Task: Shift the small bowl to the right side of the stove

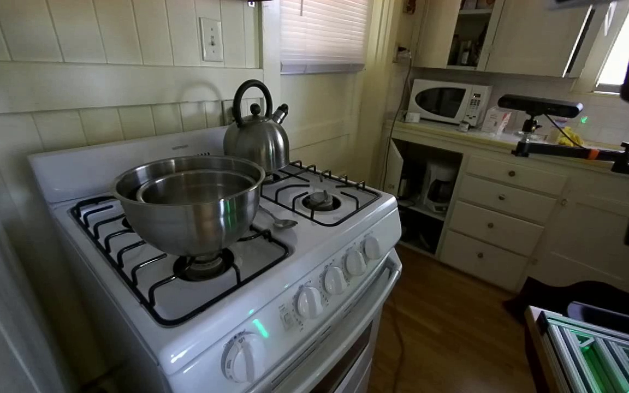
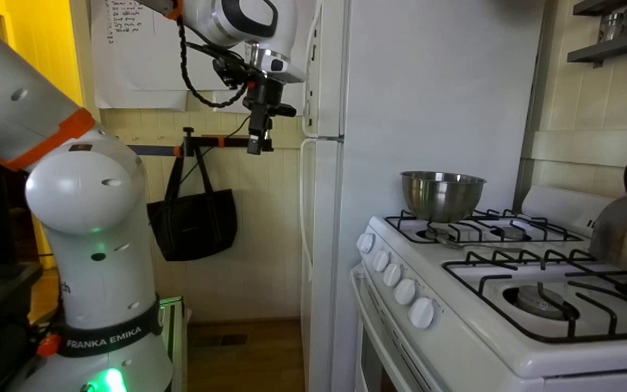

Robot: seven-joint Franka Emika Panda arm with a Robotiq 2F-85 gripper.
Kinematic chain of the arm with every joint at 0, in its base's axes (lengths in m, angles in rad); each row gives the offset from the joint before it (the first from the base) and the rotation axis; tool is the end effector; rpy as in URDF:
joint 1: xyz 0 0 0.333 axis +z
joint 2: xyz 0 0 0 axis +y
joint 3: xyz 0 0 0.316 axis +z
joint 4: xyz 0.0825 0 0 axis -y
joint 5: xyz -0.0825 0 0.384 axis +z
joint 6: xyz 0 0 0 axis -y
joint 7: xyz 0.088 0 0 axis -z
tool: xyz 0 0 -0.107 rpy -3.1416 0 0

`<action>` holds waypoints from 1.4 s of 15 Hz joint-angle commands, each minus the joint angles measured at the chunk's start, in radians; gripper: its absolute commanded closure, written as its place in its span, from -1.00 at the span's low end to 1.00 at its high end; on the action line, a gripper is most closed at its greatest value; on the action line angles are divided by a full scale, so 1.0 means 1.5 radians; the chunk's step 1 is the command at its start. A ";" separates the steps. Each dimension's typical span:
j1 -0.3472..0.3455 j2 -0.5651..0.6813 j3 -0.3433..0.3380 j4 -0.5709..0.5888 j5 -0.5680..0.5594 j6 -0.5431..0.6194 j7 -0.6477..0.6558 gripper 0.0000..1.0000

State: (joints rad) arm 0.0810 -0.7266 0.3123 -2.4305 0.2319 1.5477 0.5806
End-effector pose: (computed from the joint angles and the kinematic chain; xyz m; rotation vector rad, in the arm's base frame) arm 0.2827 0.1612 0.5213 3.0437 -0.4550 -0.2638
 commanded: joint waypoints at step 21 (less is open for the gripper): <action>-0.090 0.079 -0.261 0.211 0.006 0.103 -0.291 -1.00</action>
State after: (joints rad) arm -0.0351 -0.6098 -0.0913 -2.1173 0.2325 1.7062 0.1520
